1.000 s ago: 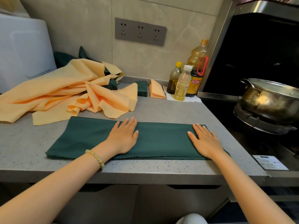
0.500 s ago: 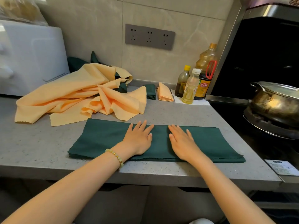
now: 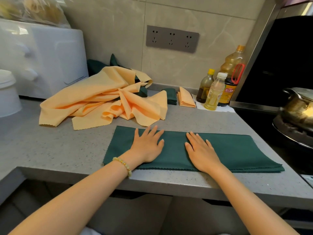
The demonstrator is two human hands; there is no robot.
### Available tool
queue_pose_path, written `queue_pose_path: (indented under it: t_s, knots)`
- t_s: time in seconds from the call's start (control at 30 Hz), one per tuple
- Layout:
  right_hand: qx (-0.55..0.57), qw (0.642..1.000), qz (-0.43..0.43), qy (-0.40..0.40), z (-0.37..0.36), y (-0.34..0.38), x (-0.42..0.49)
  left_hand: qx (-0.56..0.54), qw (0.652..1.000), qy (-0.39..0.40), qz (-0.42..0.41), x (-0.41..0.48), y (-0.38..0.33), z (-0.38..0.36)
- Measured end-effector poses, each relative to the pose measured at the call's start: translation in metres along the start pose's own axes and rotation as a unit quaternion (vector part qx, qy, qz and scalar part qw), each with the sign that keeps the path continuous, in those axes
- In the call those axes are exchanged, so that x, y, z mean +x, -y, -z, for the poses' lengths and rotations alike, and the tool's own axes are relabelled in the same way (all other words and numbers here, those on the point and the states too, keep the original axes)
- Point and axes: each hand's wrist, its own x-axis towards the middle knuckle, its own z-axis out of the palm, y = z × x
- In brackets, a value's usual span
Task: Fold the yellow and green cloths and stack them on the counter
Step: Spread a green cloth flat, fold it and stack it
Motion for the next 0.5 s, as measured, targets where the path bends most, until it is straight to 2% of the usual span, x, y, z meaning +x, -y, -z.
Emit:
queue_pose_path:
  t_s: [0.17,0.33,0.43,0.5]
  knots:
    - [-0.004,1.000,0.001,0.003,-0.001,-0.001,0.000,0.003,0.999,-0.003,0.047,-0.013,0.030,0.004]
    - [0.028,1.000,0.006,-0.005,0.001,0.000,0.000,0.010,0.998,0.005,0.061,-0.016,0.031,0.007]
    - [0.117,0.990,0.067,-0.034,0.009,0.010,-0.018,0.009,0.998,0.010,0.069,-0.018,0.029,0.006]
    - [0.126,0.982,0.143,-0.008,0.012,0.024,-0.036,0.007,0.997,0.009,0.083,-0.021,0.022,0.004]
